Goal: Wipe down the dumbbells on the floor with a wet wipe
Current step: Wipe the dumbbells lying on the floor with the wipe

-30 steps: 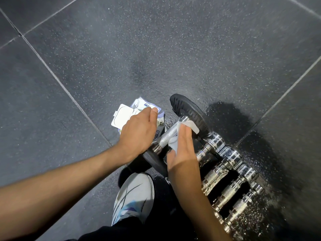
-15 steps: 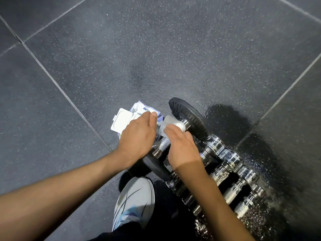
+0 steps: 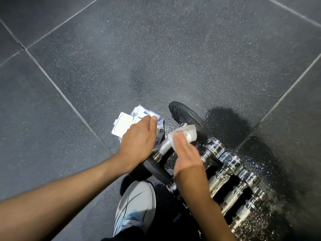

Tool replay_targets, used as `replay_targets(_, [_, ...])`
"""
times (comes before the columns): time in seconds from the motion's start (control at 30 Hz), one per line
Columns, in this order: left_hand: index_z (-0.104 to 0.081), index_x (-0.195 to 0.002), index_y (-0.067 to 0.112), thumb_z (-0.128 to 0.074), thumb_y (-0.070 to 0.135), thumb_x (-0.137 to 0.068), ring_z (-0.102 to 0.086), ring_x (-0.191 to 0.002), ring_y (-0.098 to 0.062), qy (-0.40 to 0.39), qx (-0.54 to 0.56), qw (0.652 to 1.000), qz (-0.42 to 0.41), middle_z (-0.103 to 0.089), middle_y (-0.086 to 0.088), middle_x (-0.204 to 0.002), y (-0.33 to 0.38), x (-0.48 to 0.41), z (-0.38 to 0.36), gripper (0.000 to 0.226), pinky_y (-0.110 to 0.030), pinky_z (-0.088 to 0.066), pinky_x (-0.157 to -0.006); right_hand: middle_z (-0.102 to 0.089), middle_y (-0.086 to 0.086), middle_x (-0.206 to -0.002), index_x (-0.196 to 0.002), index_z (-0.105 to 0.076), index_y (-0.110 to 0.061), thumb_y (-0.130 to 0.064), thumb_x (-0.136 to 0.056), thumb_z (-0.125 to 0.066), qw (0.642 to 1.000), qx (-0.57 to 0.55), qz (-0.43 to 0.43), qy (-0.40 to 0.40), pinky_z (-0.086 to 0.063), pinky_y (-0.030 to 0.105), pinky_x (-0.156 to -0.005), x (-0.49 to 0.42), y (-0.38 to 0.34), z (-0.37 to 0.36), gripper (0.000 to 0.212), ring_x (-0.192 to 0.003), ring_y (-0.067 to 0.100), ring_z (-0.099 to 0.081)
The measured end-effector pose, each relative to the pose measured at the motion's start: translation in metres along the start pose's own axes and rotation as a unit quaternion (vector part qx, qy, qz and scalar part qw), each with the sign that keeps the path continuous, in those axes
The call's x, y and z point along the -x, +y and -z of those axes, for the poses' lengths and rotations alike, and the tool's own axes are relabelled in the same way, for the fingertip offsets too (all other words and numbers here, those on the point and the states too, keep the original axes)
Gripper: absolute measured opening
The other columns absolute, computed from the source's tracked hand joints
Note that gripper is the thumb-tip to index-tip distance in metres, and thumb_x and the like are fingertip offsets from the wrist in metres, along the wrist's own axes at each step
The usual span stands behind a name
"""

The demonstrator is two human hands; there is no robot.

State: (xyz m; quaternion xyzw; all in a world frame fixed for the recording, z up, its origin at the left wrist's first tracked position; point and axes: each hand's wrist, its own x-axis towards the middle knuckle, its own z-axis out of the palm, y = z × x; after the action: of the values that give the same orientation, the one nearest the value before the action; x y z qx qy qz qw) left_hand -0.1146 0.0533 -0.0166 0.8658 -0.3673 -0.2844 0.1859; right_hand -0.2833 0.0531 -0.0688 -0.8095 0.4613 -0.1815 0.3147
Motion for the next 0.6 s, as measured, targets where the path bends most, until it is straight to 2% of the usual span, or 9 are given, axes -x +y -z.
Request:
replay_targets(0.07, [-0.04,-0.075,0.026,-0.026,0.05,-0.109,-0.057,-0.092,-0.038,0.0,0.0,1.0,0.0,-0.066,-0.009,-0.088,0.002,0.001,0.001,0.044,-0.05,-0.047,-0.085,-0.04,0.007,-0.158,-0.145,-0.052,-0.006,0.004,-0.086,-0.032,0.998,-0.056,-0.03,-0.006,-0.052,0.042,-0.101,0.012,-0.009,-0.009,0.063,-0.133,0.026,-0.053])
replay_targets(0.13, [-0.039,-0.074,0.027,-0.026,0.049,-0.109,-0.057,-0.092,-0.039,0.002,0.0,1.0,0.002,-0.066,-0.01,-0.089,0.002,0.002,0.001,0.044,-0.05,-0.047,-0.086,-0.044,0.008,-0.155,-0.137,-0.06,0.0,-0.005,-0.092,-0.032,0.989,-0.129,-0.069,0.004,-0.05,0.032,-0.102,0.016,-0.017,-0.009,0.053,-0.137,0.014,-0.049])
replay_targets(0.17, [-0.039,-0.074,0.026,-0.026,0.049,-0.109,-0.057,-0.092,-0.038,0.002,-0.002,1.0,0.004,-0.066,-0.01,-0.089,0.002,0.002,0.001,0.044,-0.05,-0.047,-0.086,-0.05,0.009,-0.15,-0.139,-0.058,-0.004,-0.009,-0.092,-0.034,0.981,-0.16,-0.107,0.018,-0.049,0.022,-0.101,0.015,-0.02,-0.005,0.053,-0.129,0.004,-0.054])
replay_targets(0.23, [-0.04,-0.075,0.026,-0.026,0.048,-0.11,-0.057,-0.091,-0.037,0.0,-0.003,1.0,0.008,-0.065,-0.009,-0.089,0.002,0.001,0.0,0.044,-0.049,-0.047,-0.085,-0.065,0.015,-0.125,-0.151,-0.045,-0.019,-0.018,-0.09,-0.036,0.965,-0.193,-0.178,0.009,-0.047,0.006,-0.083,0.014,-0.024,0.001,0.061,-0.095,-0.01,-0.064])
replay_targets(0.33, [-0.039,-0.074,0.026,-0.027,0.048,-0.11,-0.056,-0.091,-0.037,0.003,-0.002,1.0,0.011,-0.064,-0.008,-0.088,0.003,0.001,0.0,0.044,-0.048,-0.046,-0.084,-0.066,-0.002,-0.1,-0.148,-0.042,-0.032,-0.017,-0.093,-0.036,0.965,-0.198,-0.167,-0.043,-0.05,0.026,-0.078,0.019,-0.028,0.007,0.057,-0.075,0.005,-0.062])
replay_targets(0.4, [-0.039,-0.074,0.026,-0.026,0.049,-0.11,-0.056,-0.091,-0.037,0.003,-0.006,1.0,0.012,-0.063,-0.008,-0.088,0.002,0.0,-0.001,0.044,-0.047,-0.046,-0.084,-0.047,-0.02,-0.075,-0.143,-0.045,-0.038,-0.01,-0.099,-0.04,0.951,-0.213,-0.208,-0.087,-0.041,0.019,-0.065,0.022,-0.025,0.009,0.052,-0.053,-0.002,-0.045])
replay_targets(0.43, [-0.039,-0.074,0.026,-0.026,0.049,-0.11,-0.056,-0.091,-0.038,0.002,-0.008,1.0,0.012,-0.064,-0.008,-0.088,0.001,0.0,-0.001,0.044,-0.048,-0.047,-0.084,-0.051,-0.019,-0.074,-0.144,-0.048,-0.035,-0.006,-0.101,-0.042,0.935,-0.238,-0.241,-0.1,-0.038,0.014,-0.059,0.023,-0.025,0.009,0.052,-0.047,-0.002,-0.043])
replay_targets(0.5, [-0.039,-0.074,0.026,-0.026,0.05,-0.109,-0.057,-0.09,-0.038,0.004,-0.009,1.0,0.01,-0.064,-0.008,-0.086,0.001,0.0,-0.001,0.044,-0.048,-0.047,-0.083,-0.07,-0.008,-0.087,-0.145,-0.051,-0.031,-0.003,-0.103,-0.042,0.892,-0.313,-0.312,-0.094,-0.039,0.015,-0.056,0.021,-0.03,0.01,0.051,-0.045,0.0,-0.042])
replay_targets(0.6, [-0.039,-0.074,0.025,-0.026,0.05,-0.109,-0.056,-0.087,-0.037,0.007,-0.014,1.0,0.006,-0.06,-0.004,-0.081,0.0,0.001,-0.002,0.045,-0.047,-0.047,-0.081,-0.068,-0.011,-0.102,-0.147,-0.044,-0.037,-0.003,-0.104,-0.041,0.875,-0.346,-0.337,-0.048,-0.045,0.021,-0.068,0.007,-0.034,0.008,0.055,-0.055,0.004,-0.052])
